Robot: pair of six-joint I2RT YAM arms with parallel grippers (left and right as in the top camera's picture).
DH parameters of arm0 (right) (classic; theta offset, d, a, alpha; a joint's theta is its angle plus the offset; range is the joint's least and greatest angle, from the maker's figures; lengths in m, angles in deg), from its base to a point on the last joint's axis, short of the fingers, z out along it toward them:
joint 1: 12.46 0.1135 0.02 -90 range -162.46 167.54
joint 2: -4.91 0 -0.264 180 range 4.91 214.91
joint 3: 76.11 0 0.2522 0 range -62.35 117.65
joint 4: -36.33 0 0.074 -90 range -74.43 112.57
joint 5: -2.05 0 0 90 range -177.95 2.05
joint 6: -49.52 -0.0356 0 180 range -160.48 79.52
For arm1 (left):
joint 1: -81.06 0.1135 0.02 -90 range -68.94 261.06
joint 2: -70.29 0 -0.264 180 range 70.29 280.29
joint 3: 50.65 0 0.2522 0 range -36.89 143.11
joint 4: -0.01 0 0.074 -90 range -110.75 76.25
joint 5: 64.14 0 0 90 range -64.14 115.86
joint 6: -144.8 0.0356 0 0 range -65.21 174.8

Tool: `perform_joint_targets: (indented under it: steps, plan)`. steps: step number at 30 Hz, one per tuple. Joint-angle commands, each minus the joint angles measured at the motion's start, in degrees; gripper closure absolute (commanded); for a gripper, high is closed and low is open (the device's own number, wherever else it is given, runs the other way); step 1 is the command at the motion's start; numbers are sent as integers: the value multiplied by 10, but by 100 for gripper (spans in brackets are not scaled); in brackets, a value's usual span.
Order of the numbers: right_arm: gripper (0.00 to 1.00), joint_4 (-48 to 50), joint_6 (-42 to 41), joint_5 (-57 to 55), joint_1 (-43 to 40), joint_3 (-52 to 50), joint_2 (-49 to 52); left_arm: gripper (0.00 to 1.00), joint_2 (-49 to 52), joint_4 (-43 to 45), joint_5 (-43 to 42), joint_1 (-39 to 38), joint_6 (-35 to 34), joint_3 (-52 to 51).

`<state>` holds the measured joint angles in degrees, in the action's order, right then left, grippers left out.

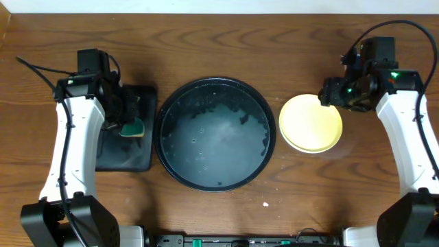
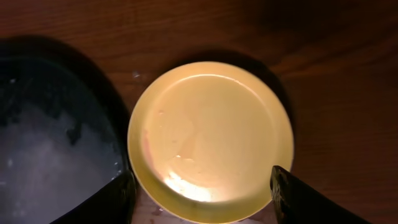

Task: Clean dirty plates on tray and stack at the side

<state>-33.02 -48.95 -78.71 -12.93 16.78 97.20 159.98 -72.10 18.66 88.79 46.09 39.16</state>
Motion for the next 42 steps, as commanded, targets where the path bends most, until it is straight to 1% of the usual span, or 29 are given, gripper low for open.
perform_joint_targets:
  steps: [1,3,7,9,15,17,19,23,24,25,26,27,28,32,35,36,37,40,42]
  plan:
    - [33,-3,9,3,15,6,-1,93,3,6,-14,-23,28,11]
    - [33,-2,9,3,20,6,-1,93,3,8,-5,-41,41,11]
    - [32,-3,9,3,22,6,-1,93,3,10,108,-54,42,10]
    - [32,-4,9,3,22,6,-1,93,6,22,141,-45,42,9]
    - [32,-3,16,3,22,6,-1,93,39,86,132,-23,46,-19]
    - [32,-4,26,3,22,6,-1,93,68,99,79,-23,86,-31]
    - [32,-5,30,2,22,6,-1,93,102,96,61,-23,87,-35]
    - [32,-6,30,3,22,6,-1,92,151,85,61,-23,87,-35]
    - [32,-6,30,3,22,6,-1,83,155,82,61,-23,87,-35]
    - [32,-5,30,3,22,6,-1,71,155,81,61,-23,86,-35]
    - [32,-4,35,3,22,6,-1,42,151,80,61,-23,78,-33]
    - [31,-3,39,3,22,6,-1,34,146,78,61,-23,74,-29]
    - [31,-3,43,3,22,7,-1,29,139,71,61,-23,71,-22]
    - [31,-14,43,3,23,30,-2,28,81,41,62,-23,70,8]
    - [28,-50,43,3,28,86,-7,27,-5,38,63,-23,57,13]
    - [21,-75,43,3,32,130,-18,27,-52,37,63,-23,57,13]
    - [18,-85,43,3,32,148,-24,27,-63,37,63,-23,57,13]
    - [1,-107,43,5,32,197,-59,27,-96,37,63,-23,57,13]
    - [1,-110,43,19,32,215,-85,27,-104,37,63,-23,57,13]
